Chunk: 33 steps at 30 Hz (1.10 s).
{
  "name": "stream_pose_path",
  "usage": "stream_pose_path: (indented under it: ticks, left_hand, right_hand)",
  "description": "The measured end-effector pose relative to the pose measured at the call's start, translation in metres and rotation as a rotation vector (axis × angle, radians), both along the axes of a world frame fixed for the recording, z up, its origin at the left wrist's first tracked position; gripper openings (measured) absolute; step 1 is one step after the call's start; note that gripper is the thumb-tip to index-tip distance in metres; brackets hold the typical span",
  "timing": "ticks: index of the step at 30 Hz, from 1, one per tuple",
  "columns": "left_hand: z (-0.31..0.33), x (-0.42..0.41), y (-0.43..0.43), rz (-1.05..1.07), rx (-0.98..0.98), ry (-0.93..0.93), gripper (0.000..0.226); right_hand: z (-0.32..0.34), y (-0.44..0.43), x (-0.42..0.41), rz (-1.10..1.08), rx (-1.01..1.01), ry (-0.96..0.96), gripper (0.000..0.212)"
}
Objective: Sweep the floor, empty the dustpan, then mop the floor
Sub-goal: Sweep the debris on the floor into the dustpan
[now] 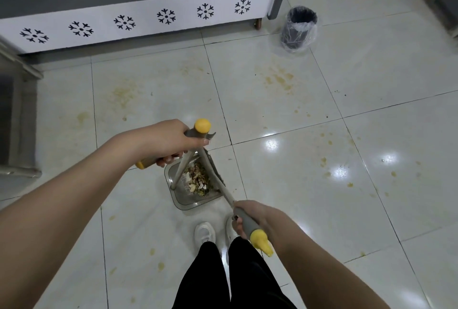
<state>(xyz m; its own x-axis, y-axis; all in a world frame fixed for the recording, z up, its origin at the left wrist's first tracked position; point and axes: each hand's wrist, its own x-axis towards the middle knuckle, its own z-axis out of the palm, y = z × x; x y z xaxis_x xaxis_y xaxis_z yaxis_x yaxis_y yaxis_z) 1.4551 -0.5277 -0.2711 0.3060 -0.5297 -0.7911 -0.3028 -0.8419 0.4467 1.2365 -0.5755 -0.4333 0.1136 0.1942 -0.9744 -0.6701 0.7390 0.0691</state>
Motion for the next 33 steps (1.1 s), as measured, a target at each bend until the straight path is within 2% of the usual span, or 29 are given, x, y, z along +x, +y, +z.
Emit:
stream_pose_path:
  ticks: [7,14,18,23,27,30,33]
  left_hand:
    - [-0.001,0.005,0.009,0.013,-0.025,0.016,0.036]
    - [-0.005,0.011,0.032,0.009,-0.026,0.003,0.038]
    - [-0.007,0.012,0.043,-0.001,-0.030,-0.013,0.038]
    - [-0.011,0.009,0.059,0.008,-0.053,-0.047,0.039]
    - [-0.014,0.011,0.077,0.070,-0.069,-0.022,0.037]
    - [-0.016,0.009,0.087,0.097,-0.064,0.003,0.037]
    - [-0.015,0.004,0.091,0.110,-0.067,0.016,0.038]
  right_hand:
    - [0.039,-0.072,-0.011,-0.041,0.173,-0.041,0.050]
    - [0.041,-0.078,-0.013,0.169,-0.117,0.027,0.038]
    - [0.026,-0.046,-0.003,0.176,-0.262,0.044,0.030]
    - [0.019,-0.007,0.009,0.111,-0.141,0.014,0.027]
    - [0.031,-0.033,0.004,0.068,0.060,-0.026,0.047]
    - [0.041,-0.066,-0.007,0.135,0.031,0.011,0.048]
    - [0.047,-0.073,-0.018,0.220,-0.080,0.043,0.043]
